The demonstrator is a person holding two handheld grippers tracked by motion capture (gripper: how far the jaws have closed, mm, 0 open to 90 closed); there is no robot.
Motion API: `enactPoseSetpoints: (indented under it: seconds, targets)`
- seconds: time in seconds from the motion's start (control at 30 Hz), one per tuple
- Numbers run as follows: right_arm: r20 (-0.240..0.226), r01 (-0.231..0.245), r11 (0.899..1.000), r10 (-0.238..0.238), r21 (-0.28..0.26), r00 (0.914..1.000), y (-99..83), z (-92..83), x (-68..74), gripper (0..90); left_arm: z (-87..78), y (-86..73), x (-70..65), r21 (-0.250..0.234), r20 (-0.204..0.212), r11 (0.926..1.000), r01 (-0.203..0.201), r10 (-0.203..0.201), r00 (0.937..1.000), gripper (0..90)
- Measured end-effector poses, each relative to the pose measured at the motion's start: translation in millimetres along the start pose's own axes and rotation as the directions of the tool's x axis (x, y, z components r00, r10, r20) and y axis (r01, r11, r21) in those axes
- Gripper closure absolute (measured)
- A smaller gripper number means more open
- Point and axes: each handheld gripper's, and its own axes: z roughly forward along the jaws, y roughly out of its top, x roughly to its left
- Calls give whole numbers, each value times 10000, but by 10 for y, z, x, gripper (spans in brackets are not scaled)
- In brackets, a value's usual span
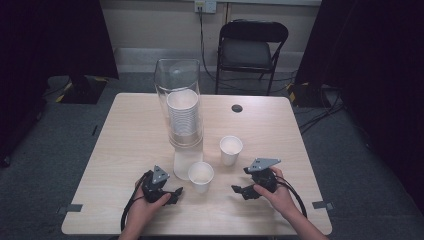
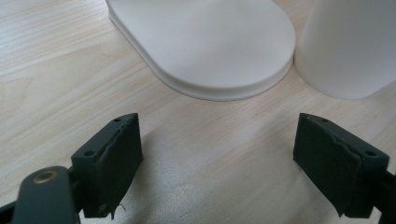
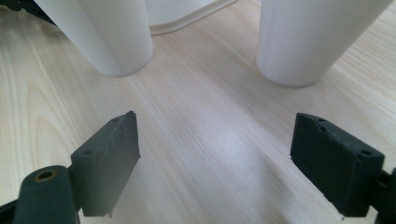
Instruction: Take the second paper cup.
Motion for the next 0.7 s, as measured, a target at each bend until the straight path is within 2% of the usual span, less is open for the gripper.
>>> enactPoseSetpoints:
  seconds: [0.13, 0.2, 0.27, 0.5, 0.63, 0.7]
  targets:
    - [-54, -149, 9997, 148, -190, 9999, -51, -46, -29, 150, 0, 0, 0, -2, -1, 10000, 4, -4, 10000, 150]
    - [-70, -315, 9995, 315, -86, 9995, -98, -57, -45, 151, 0, 0, 0, 3, -3, 10000, -5, 5, 10000, 150]
    - [19, -131, 9999, 131, 72, 9999, -127, -75, -60, 151, 0, 0, 0, 1, -2, 10000, -1, 1, 10000, 150]
    - [-20, -177, 9998, 177, 114, 9998, -173, -162, -108, 151, 0, 0, 0, 0, -4, 10000, -2, 2, 10000, 150]
    - [-11, -346, 9993, 346, 117, 9994, -239, -223, -160, 151, 0, 0, 0, 1, -3, 10000, -1, 1, 10000, 150]
    - [48, -598, 9982, 598, -13, 9982, -301, -283, -213, 153, 0, 0, 0, 2, -2, 10000, -5, 5, 10000, 150]
